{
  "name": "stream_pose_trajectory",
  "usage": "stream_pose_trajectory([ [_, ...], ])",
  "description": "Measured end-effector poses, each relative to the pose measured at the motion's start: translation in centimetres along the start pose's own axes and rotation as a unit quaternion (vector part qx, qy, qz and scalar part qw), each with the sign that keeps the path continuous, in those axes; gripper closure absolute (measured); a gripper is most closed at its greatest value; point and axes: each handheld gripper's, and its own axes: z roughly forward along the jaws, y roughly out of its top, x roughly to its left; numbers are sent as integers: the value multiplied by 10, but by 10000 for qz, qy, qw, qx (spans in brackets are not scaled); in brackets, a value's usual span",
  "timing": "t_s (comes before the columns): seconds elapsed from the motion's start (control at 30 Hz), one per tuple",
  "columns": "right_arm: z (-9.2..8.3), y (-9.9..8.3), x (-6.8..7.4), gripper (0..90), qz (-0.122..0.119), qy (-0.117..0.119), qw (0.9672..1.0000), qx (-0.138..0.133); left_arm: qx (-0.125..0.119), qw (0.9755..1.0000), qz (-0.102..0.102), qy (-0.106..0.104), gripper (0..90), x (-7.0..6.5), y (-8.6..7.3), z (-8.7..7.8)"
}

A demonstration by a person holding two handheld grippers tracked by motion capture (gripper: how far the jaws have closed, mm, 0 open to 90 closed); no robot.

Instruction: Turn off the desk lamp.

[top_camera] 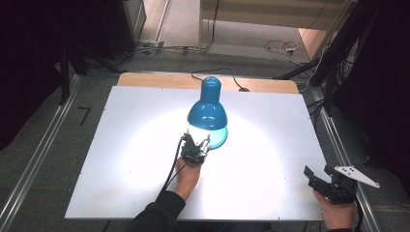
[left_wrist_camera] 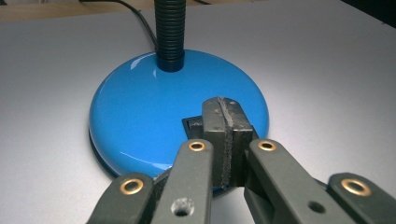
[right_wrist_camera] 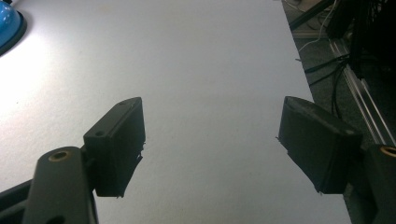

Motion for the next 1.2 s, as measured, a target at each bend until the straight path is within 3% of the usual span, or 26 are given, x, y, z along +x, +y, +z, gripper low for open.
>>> stream_pose_trajectory([
  [0.47,1,0,-1,211,6,21,10000,8,9,9998,-81,179,900,4,-6,16],
  [1.2,1,0,1,212,0,40,10000,-2,-114,9998,-41,162,900,6,-7,23],
])
